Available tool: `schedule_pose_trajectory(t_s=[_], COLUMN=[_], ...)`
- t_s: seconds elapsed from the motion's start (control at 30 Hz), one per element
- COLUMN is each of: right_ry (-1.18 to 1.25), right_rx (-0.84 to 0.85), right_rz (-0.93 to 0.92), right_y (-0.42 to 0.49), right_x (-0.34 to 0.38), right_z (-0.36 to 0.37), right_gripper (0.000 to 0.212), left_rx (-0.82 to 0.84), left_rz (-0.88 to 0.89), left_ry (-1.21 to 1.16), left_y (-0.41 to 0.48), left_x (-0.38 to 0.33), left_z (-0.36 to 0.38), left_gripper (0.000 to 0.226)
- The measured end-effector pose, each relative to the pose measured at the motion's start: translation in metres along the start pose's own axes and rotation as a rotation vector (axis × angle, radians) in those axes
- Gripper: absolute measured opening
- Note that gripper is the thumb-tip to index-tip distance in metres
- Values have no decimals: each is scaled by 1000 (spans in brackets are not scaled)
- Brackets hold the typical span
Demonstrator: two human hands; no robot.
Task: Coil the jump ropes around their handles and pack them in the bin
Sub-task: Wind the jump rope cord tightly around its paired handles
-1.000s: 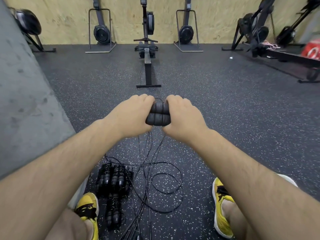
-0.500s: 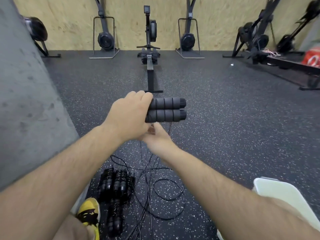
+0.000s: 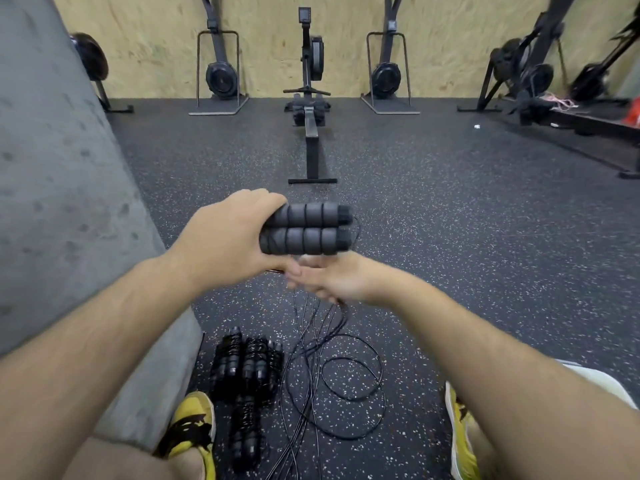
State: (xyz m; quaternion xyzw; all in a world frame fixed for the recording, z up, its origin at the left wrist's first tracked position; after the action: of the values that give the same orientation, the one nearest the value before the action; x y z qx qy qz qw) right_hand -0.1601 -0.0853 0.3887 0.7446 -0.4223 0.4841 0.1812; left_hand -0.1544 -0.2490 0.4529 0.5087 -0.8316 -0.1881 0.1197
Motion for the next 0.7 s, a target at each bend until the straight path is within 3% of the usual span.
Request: schedule_pose_trajectory(t_s=[0.1,0.23,0.37,0.5,0.7], right_ry=[-41,246,-122,-147,-393], right_rx=[-105,-212,-461,-590,-718], right_rz=[42,179,37,-9,-47], right_y=[-10,-12,-22,-21,-31], right_x=[-11,-13,-7,-7,2], right_z=[-29,-43,-40,-42,-43], right_gripper=[27,36,45,38,32], left_rx=[42,60,19,63,74], left_rz=[71,85,51,-1,0], left_ry=[145,252,277,274,286], left_y=[-9,-10,-5,0,1], left_x=[15,21,14,8,0], left_z=[8,19,22,25,32], left_gripper=[81,77,73,76,106])
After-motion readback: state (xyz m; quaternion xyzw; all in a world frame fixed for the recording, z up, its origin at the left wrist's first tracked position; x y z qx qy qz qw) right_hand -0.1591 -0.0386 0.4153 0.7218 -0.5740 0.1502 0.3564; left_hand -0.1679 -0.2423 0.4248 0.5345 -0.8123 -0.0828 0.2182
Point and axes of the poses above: each hand's wrist, its own y-axis towards the middle knuckle, its own z-axis out of the palm, x = y × z, the point moved 4 cm from there along y, towards the middle knuckle, and after that the axes turned 2 degrees about y, right-handed, at the moved point
